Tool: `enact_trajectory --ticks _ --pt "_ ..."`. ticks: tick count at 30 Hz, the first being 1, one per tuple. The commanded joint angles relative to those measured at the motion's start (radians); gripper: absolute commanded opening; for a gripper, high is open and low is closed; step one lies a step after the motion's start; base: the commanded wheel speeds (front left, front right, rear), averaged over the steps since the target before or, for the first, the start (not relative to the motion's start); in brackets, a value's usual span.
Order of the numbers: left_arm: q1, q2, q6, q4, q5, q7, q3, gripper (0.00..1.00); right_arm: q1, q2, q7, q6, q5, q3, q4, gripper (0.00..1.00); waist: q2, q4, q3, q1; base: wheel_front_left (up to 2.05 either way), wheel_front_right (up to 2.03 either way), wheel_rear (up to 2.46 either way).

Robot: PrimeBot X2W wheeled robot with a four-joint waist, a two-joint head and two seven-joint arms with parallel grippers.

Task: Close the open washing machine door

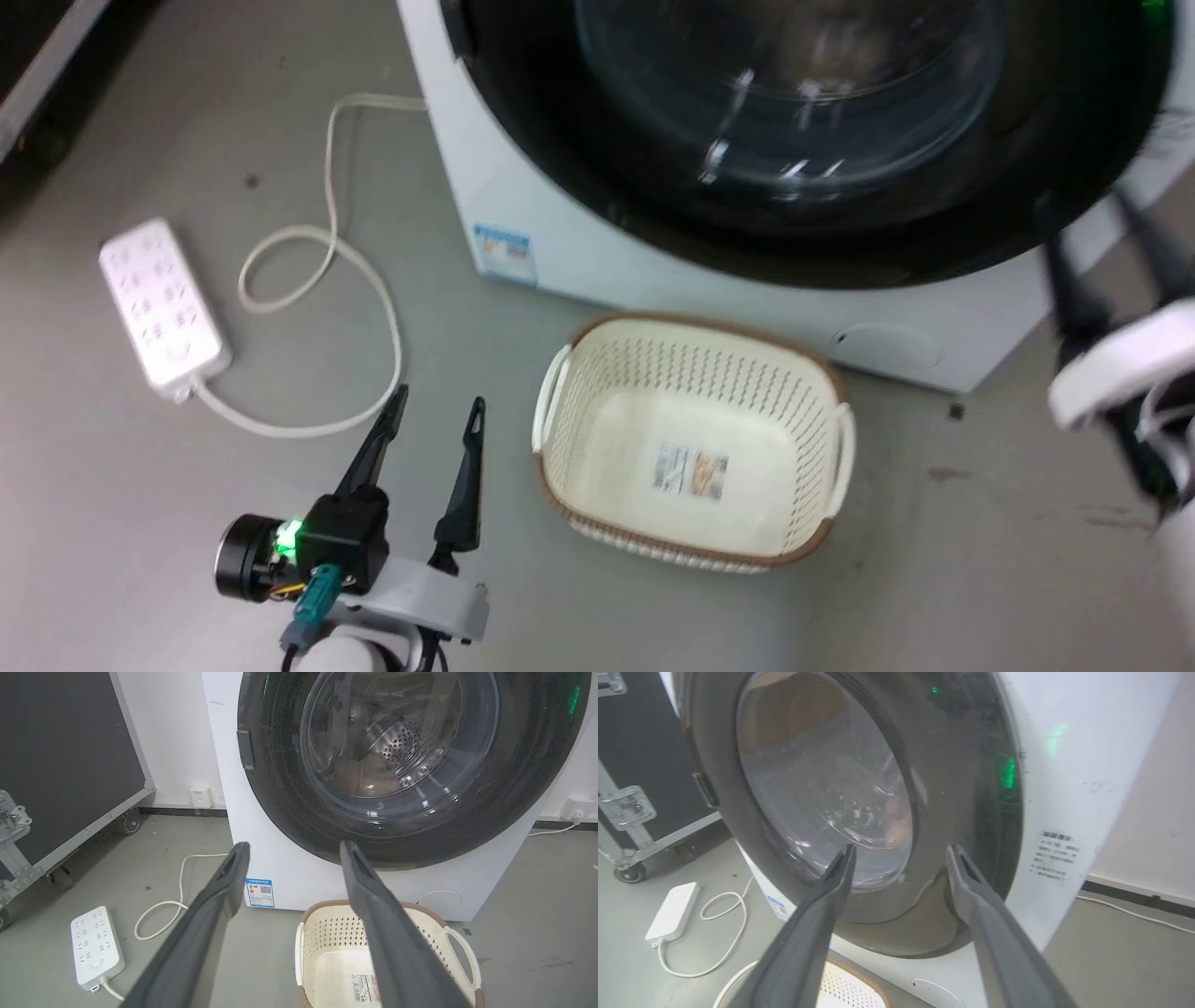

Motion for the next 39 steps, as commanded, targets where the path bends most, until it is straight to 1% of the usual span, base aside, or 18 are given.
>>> enact_trajectory --ticks 1,5,10,11,12,13,14,15,16,17,18,20,24,34,35,39 --pt "0.014 0.009 -0.004 0.004 -0.005 -0.005 0.009 1.0 0.056 0.017 -0.016 -0.001 -0.02 -0.008 -0.031 1.0 0.0 -0.045 -0.068 0.0002 0.0 0.0 0.0" --pt "0.036 0.015 -0.015 0.014 -0.008 -0.005 0.018 1.0 0.201 0.049 -0.037 -0.001 -0.091 -0.038 -0.137 1.0 0.0 -0.069 -0.123 0.0002 0.0 0.0 0.0" --pt "0.076 0.024 -0.022 0.015 -0.013 -0.005 0.027 1.0 0.388 0.128 -0.043 -0.001 -0.132 -0.106 -0.284 1.0 0.0 -0.098 -0.173 0.0002 0.0 0.0 0.0" --pt "0.076 0.024 -0.022 0.015 -0.013 -0.005 0.027 1.0 0.388 0.128 -0.043 -0.001 -0.132 -0.106 -0.284 1.0 0.0 -0.098 -0.173 0.0002 0.0 0.0 0.0" --pt "0.092 0.026 -0.023 0.013 -0.013 -0.005 0.03 1.0 0.45 0.165 -0.041 -0.001 -0.147 -0.132 -0.332 1.0 0.0 -0.105 -0.185 0.0002 0.0 0.0 0.0" --pt "0.099 0.026 -0.024 0.013 -0.013 -0.005 0.03 1.0 0.477 0.181 -0.039 -0.001 -0.157 -0.142 -0.353 1.0 0.0 -0.108 -0.189 0.0002 0.0 0.0 0.0" --pt "0.099 0.026 -0.024 0.013 -0.013 -0.005 0.03 1.0 0.477 0.181 -0.039 -0.001 -0.157 -0.142 -0.353 1.0 0.0 -0.108 -0.189 0.0002 0.0 0.0 0.0" --pt "0.116 0.026 -0.028 0.017 -0.015 -0.005 0.027 1.0 0.526 0.214 -0.039 -0.001 -0.179 -0.161 -0.39 1.0 0.0 -0.112 -0.199 0.0002 0.0 0.0 0.0" --pt "0.116 0.026 -0.028 0.017 -0.015 -0.005 0.027 1.0 0.526 0.214 -0.039 -0.001 -0.179 -0.161 -0.39 1.0 0.0 -0.112 -0.199 0.0002 0.0 0.0 0.0" --pt "0.129 0.026 -0.032 0.02 -0.017 -0.005 0.026 1.0 0.567 0.242 -0.041 -0.001 -0.208 -0.176 -0.416 1.0 0.0 -0.115 -0.204 0.0002 0.0 0.0 0.0" --pt "0.129 0.026 -0.032 0.02 -0.017 -0.005 0.026 1.0 0.567 0.242 -0.041 -0.001 -0.208 -0.176 -0.416 1.0 0.0 -0.115 -0.204 0.0002 0.0 0.0 0.0" --pt "0.138 0.026 -0.035 0.021 -0.02 -0.005 0.027 1.0 0.6 0.271 -0.045 -0.001 -0.227 -0.196 -0.43 1.0 0.0 -0.116 -0.208 0.0002 0.0 0.0 0.0" --pt "0.146 0.024 -0.039 0.021 -0.02 -0.005 0.029 1.0 0.651 0.298 -0.051 -0.001 -0.271 -0.185 -0.434 1.0 0.0 -0.113 -0.21 0.0002 0.0 0.0 0.0" --pt "0.132 0.013 -0.045 0.021 -0.019 -0.005 0.041 1.0 0.676 0.321 -0.058 -0.001 -0.301 -0.184 -0.435 1.0 0.0 -0.112 -0.21 0.0002 0.0 0.0 0.0" --pt "0.136 0.016 -0.044 0.022 -0.014 0.0 0.038 0.0 0.664 0.317 -0.053 0.0 -0.297 -0.184 -0.43 0.0 0.0 -0.112 -0.21 0.0002 0.0 0.0 0.0" --pt "0.136 0.016 -0.047 0.022 -0.013 0.002 0.036 0.0 0.663 0.317 -0.05 0.0 -0.298 -0.183 -0.43 0.0 0.0 -0.112 -0.21 0.0002 0.0 0.0 0.0"
